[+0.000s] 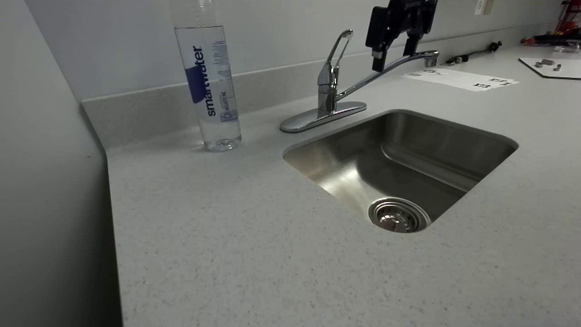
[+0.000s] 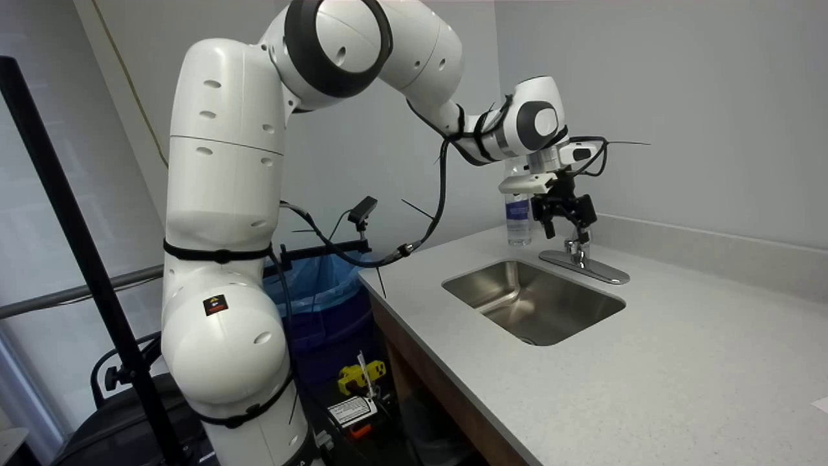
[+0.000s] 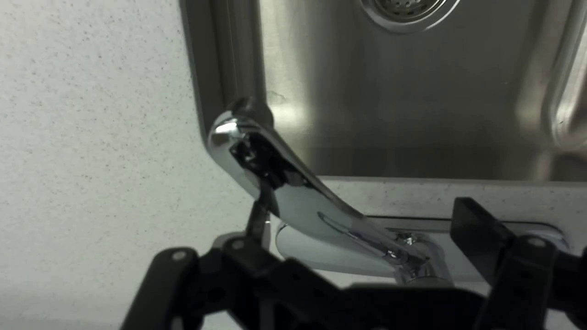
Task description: Move the spout to the left
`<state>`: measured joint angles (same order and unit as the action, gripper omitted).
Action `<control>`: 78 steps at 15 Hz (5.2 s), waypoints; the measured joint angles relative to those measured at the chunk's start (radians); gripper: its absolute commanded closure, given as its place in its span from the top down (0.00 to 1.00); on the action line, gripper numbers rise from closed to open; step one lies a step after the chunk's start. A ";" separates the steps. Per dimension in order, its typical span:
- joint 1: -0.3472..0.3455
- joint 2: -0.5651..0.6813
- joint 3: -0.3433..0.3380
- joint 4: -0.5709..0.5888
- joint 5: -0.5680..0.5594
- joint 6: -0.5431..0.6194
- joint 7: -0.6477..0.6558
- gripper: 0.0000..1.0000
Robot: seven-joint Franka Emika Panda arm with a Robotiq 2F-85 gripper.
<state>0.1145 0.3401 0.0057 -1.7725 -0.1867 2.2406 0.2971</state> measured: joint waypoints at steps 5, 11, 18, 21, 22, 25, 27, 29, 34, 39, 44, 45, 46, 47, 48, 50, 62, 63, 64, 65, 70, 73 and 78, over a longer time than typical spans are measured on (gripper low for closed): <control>0.004 -0.036 0.034 -0.051 0.000 0.000 -0.030 1.00; 0.004 -0.041 0.041 -0.062 0.000 0.000 -0.057 1.00; 0.041 -0.067 0.086 -0.094 0.001 0.003 -0.044 1.00; 0.063 -0.067 0.102 -0.095 0.001 0.003 -0.036 1.00; 0.067 -0.067 0.106 -0.095 0.001 0.003 -0.034 1.00; 0.079 -0.066 0.111 -0.092 0.000 0.003 -0.019 0.95; 0.087 -0.065 0.112 -0.089 0.000 0.003 -0.009 0.95; 0.093 -0.064 0.113 -0.084 0.001 0.003 -0.001 1.00; 0.109 -0.057 0.116 -0.078 0.000 0.002 0.004 1.00; 0.132 -0.043 0.117 -0.057 -0.001 0.002 0.017 1.00; 0.165 -0.016 0.118 -0.018 -0.002 0.002 0.061 1.00; 0.172 -0.011 0.118 -0.009 -0.002 0.002 0.069 1.00; 0.179 -0.006 0.118 -0.002 -0.002 0.002 0.078 1.00; 0.186 -0.002 0.118 0.005 -0.002 0.002 0.087 1.00; 0.193 0.003 0.118 0.013 -0.002 0.002 0.096 1.00; 0.205 0.013 0.118 0.030 -0.002 0.002 0.113 1.00; 0.263 0.067 0.119 0.133 -0.002 0.002 0.159 1.00; 0.263 0.067 0.119 0.135 0.000 0.002 0.142 1.00; 0.262 0.067 0.119 0.135 0.002 0.002 0.125 1.00; 0.259 0.066 0.120 0.135 0.008 0.002 0.105 1.00; 0.219 0.058 0.121 0.135 0.097 0.002 -0.012 1.00; 0.183 0.040 0.124 0.134 0.158 0.001 -0.083 1.00; 0.106 0.012 0.123 0.136 0.220 -0.001 -0.172 1.00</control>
<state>0.2202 0.3522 0.1292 -1.6367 0.0336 2.2394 0.1255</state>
